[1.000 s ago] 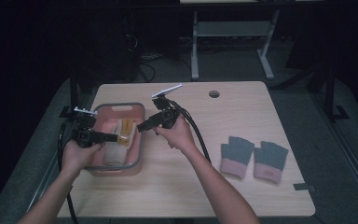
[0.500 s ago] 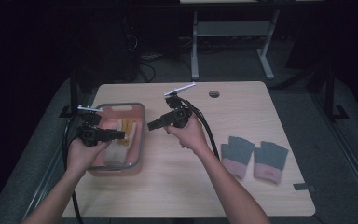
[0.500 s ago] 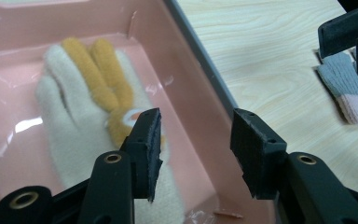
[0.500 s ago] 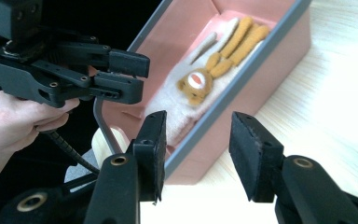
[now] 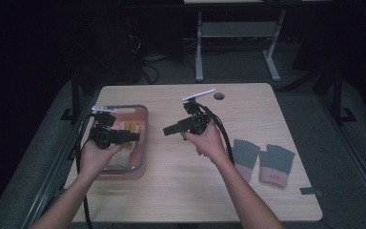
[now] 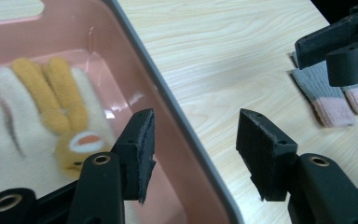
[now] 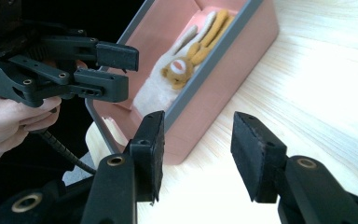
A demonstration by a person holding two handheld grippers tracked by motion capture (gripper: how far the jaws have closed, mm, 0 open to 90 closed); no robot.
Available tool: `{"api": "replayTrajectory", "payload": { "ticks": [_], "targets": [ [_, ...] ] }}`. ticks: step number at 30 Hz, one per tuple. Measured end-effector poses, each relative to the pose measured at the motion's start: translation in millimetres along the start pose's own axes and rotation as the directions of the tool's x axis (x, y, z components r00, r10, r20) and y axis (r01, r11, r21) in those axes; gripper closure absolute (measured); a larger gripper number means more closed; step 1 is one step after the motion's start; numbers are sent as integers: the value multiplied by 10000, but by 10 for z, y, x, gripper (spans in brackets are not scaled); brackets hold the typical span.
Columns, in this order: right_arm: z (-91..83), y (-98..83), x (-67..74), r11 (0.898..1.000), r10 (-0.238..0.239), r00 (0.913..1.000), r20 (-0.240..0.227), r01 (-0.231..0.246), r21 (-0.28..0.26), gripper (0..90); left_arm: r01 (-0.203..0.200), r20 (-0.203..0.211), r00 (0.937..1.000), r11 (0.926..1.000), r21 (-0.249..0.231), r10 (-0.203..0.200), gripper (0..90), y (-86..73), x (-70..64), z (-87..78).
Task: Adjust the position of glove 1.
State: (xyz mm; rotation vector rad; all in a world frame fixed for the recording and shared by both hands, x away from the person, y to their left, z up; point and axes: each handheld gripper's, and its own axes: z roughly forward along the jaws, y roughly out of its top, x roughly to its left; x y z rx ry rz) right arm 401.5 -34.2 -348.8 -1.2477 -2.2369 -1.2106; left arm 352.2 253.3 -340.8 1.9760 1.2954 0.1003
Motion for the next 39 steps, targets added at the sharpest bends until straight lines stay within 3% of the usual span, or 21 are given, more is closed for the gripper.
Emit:
{"api": "replayTrajectory", "payload": {
  "ticks": [8,14,28,39],
  "targets": [
    [-149,-83,-76,9999,93,9997,226,-91,-68,530,-292,182,9994,9996,-5,292,444,37,-145,45],
    [-258,-140,-141,9996,250,9987,444,-244,-157,520,-141,422,9990,9998,-123,146,428,48,-204,70],
    [-464,-244,-225,9984,402,9970,667,-375,-415,509,-429,661,9969,9990,-108,436,383,89,-403,179],
    [-673,-366,-342,9970,495,9944,931,-437,-631,475,-803,1104,9906,9968,-58,804,343,117,-596,356]
  ]
}}
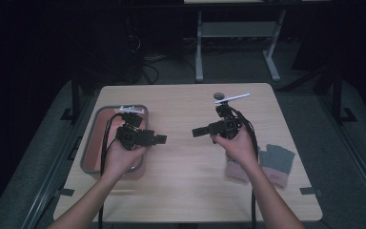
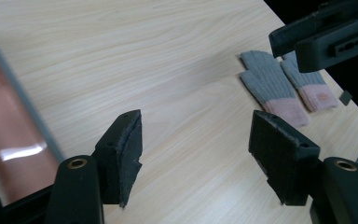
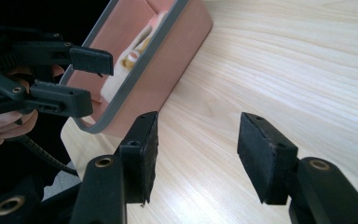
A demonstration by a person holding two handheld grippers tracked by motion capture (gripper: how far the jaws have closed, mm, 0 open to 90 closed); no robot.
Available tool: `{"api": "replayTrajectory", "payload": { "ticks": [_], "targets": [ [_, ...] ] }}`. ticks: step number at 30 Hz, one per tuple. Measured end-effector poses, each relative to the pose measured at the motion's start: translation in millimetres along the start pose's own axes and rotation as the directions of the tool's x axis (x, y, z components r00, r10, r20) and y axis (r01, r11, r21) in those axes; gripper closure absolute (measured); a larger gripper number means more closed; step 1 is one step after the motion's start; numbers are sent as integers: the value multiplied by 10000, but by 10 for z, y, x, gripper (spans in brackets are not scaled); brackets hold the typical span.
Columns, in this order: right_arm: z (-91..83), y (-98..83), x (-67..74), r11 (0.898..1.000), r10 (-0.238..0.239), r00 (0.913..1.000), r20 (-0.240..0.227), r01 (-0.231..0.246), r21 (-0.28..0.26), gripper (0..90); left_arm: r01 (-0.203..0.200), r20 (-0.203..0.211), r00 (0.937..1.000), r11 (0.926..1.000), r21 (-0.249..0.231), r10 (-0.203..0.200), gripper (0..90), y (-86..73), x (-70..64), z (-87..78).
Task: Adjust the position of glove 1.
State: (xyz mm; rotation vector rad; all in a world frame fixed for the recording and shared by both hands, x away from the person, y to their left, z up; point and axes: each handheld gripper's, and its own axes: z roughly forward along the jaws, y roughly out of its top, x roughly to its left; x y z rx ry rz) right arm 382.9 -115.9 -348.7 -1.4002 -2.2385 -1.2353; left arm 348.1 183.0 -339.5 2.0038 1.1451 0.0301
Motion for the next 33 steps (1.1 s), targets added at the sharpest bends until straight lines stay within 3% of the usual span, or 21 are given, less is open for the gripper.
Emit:
{"api": "replayTrajectory", "payload": {
  "ticks": [5,10,18,33],
  "targets": [
    [-82,-73,-108,9999,150,9998,95,-150,-17,459,-199,381,9991,9998,6,199,301,20,-89,95],
    [-183,-144,-200,9994,336,9993,168,-336,-11,460,-424,506,9978,9991,91,419,282,53,-168,166],
    [-306,-233,-282,9990,437,9989,163,-434,-133,460,-529,428,9977,9983,237,518,240,52,-246,240],
    [-487,-476,-497,9980,567,9967,583,-551,-295,426,-811,604,9951,9958,427,785,186,6,-414,470]
  ]
}}
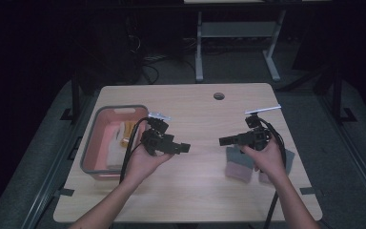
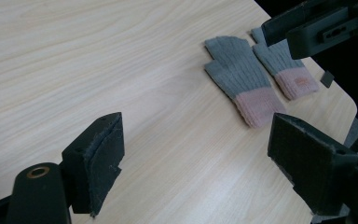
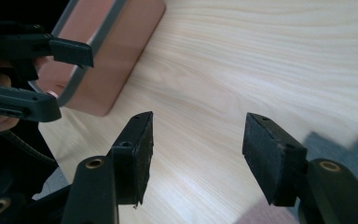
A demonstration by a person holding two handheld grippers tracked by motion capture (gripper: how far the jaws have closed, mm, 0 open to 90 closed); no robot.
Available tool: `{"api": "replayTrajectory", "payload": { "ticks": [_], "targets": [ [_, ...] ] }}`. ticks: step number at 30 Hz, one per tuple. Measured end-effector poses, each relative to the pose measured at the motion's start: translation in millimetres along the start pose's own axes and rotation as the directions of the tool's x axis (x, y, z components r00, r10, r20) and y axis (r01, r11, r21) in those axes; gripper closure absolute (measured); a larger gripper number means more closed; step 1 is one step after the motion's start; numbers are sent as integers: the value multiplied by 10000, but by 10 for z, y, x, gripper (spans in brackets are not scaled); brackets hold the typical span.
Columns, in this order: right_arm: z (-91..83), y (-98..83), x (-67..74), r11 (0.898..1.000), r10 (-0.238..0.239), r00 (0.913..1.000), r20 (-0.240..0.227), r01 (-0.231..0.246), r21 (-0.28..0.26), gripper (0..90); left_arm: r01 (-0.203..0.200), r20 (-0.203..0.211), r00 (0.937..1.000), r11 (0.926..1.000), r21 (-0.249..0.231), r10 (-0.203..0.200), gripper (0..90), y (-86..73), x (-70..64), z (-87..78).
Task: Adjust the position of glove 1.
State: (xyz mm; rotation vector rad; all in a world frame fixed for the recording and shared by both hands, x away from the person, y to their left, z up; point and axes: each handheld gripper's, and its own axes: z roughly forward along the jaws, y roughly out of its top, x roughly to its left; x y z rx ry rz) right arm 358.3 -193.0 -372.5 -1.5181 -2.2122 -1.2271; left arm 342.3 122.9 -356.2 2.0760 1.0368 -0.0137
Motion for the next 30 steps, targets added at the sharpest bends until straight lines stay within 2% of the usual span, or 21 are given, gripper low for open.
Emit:
{"api": "replayTrajectory", "payload": {
  "ticks": [2,11,20,27,30],
  "targets": [
    [-23,-57,-42,9999,125,9999,44,-125,99,418,-25,68,10000,10000,40,25,187,-11,-27,47],
    [-117,-155,-140,9999,-21,9995,319,18,114,400,-162,253,9996,9998,86,160,186,-35,-138,162],
    [-224,-268,-252,9998,60,9962,864,-76,186,396,-246,467,9986,9996,158,239,186,-57,-261,307],
    [-282,-342,-315,9998,39,9954,957,-55,168,396,-266,675,9974,9994,207,251,186,-70,-339,393],
    [-328,-382,-350,9998,74,9917,1284,-98,178,397,-321,758,9967,9992,249,301,187,-77,-375,435]
  ]
}}
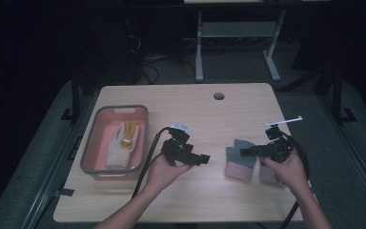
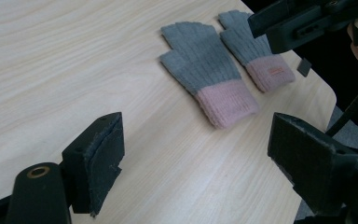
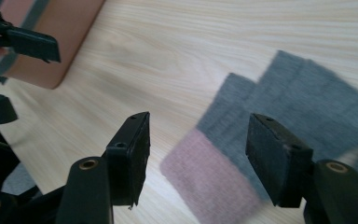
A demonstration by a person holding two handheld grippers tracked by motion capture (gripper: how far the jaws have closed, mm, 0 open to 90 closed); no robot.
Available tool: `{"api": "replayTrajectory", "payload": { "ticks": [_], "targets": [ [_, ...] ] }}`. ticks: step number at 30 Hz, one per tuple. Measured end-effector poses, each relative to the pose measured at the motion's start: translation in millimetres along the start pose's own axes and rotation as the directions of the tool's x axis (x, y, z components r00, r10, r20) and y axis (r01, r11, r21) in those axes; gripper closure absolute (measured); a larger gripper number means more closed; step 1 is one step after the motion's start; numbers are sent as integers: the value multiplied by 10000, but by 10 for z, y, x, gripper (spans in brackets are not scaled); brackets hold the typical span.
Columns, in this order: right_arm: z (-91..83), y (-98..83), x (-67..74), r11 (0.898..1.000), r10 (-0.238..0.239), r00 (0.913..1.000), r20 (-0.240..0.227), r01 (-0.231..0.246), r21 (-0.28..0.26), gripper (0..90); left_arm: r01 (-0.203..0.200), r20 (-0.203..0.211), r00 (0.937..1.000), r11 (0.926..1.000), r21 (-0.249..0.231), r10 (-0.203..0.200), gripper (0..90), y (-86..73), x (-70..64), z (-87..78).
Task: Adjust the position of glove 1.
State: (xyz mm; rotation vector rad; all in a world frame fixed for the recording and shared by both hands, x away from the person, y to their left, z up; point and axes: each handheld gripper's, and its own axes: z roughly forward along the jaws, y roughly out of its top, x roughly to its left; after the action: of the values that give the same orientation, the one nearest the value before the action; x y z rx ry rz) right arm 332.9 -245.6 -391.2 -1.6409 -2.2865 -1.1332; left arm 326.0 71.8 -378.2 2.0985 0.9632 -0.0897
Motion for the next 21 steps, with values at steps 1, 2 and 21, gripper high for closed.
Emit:
{"api": "replayTrajectory", "payload": {
  "ticks": [1,2,21],
  "targets": [
    [-9,-11,-14,10000,-53,9999,123,53,-10,402,0,0,10000,10000,0,0,187,0,0,0],
    [-9,-11,-14,10000,-53,9999,123,53,-10,402,16,19,10000,10000,-38,-16,187,-1,-10,14],
    [-136,-275,-341,9987,348,9841,1740,-409,314,428,-393,444,9983,9992,91,389,190,-4,-141,230]
  ]
}}
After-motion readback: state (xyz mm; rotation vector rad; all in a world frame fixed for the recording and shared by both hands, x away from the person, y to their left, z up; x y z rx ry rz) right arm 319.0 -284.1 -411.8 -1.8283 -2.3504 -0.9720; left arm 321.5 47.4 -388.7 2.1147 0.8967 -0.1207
